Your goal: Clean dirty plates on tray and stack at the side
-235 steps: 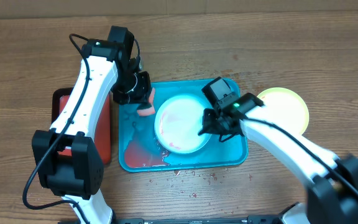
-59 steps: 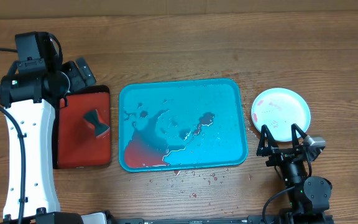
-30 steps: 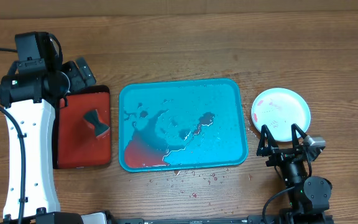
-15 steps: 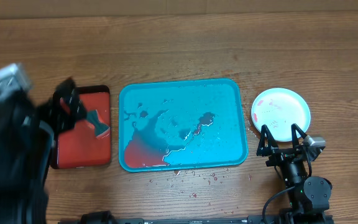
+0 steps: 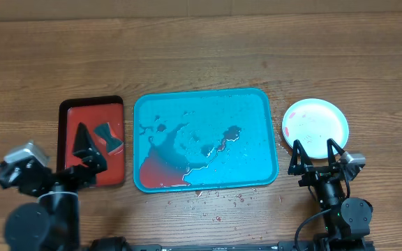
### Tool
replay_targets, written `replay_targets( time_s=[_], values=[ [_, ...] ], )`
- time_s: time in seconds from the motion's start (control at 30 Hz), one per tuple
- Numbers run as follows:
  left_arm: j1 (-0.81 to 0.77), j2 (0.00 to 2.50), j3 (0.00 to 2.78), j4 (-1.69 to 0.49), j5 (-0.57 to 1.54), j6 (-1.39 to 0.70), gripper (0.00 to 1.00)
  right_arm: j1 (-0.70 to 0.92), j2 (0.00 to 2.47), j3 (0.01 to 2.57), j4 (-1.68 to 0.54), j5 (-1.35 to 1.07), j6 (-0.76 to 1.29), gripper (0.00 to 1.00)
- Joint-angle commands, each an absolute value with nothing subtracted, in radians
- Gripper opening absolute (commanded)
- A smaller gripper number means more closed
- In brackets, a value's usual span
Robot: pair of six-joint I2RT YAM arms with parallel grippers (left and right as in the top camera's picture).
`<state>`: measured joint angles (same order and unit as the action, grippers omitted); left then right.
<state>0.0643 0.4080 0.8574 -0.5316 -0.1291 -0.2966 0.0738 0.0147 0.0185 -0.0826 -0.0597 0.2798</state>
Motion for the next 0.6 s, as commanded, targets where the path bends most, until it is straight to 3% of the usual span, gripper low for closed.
replay_targets(
  time_s=[0.0,0.23,0.57],
  values=[
    [0.035,0.31,0.643,-0.348,-0.049,-0.194,1.0,0.079,0.003,0.008,-0.079,-0.054,0.268,1.0],
    [0.007,0.096,0.266,-0.043,0.075,0.018,1.0,0.079,0.003,0.008,-0.078,-0.054,0.268,1.0],
    [-0.003,0.003,0.002,0.057,0.102,0.179,1.0,0.079,0.003,0.008,-0.078,-0.054,0.268,1.0]
  ],
)
